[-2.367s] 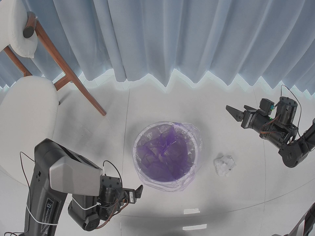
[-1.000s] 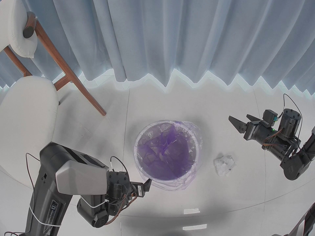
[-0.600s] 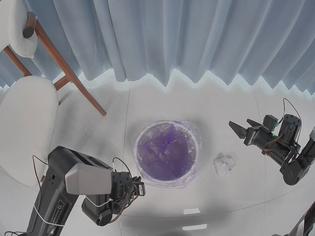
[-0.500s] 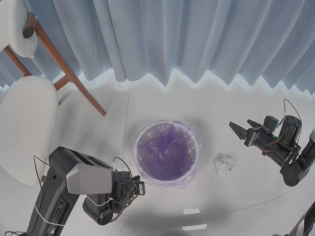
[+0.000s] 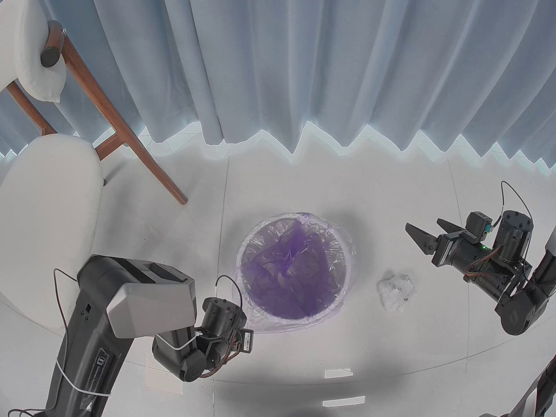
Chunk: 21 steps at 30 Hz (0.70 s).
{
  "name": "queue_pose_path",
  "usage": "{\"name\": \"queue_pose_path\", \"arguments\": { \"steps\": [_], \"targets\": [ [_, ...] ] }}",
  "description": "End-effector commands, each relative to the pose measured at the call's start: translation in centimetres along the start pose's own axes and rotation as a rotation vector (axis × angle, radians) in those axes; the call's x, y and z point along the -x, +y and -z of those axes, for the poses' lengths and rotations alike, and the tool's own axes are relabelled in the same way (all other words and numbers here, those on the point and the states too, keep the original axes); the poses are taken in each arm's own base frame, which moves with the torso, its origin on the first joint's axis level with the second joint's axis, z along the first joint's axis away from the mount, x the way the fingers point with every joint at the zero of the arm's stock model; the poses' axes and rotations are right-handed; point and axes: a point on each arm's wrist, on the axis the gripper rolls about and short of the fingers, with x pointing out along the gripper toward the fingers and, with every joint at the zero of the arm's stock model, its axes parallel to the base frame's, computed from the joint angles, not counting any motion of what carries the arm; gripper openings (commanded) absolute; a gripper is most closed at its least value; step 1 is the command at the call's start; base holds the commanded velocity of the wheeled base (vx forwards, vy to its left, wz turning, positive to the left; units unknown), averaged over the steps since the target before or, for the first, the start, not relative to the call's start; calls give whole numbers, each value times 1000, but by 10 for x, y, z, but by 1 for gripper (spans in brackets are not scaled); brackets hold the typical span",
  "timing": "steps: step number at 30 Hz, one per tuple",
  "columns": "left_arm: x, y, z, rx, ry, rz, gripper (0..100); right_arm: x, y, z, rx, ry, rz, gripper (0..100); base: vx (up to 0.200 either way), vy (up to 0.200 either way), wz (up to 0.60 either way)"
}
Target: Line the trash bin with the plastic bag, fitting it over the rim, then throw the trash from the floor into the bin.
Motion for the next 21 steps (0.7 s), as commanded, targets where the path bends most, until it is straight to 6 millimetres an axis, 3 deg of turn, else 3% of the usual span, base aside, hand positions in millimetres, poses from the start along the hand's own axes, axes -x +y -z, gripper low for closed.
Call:
{"name": "queue_pose_path", "arguments": {
  "steps": [1, 8, 9, 14, 21],
  "targets": [
    [-5, -9, -31, 1, -84, 20, 0, 4, 0, 6, -3, 13, 2, 100, 0, 0, 0],
    [-4, -8, -30, 0, -98, 13, 0, 7, -1, 11, -6, 19, 3, 100, 0, 0, 0],
    [-3, -8, -30, 0, -97, 11, 100, 7, -1, 11, -6, 19, 3, 100, 0, 0, 0],
    [4, -8, -32, -1, -102, 1, 100, 8, -2, 12, -7, 22, 7, 100, 0, 0, 0],
    [50, -2, -30, -9, -110, 15, 100, 9, -2, 13, -8, 27, 8, 100, 0, 0, 0]
  ]
}}
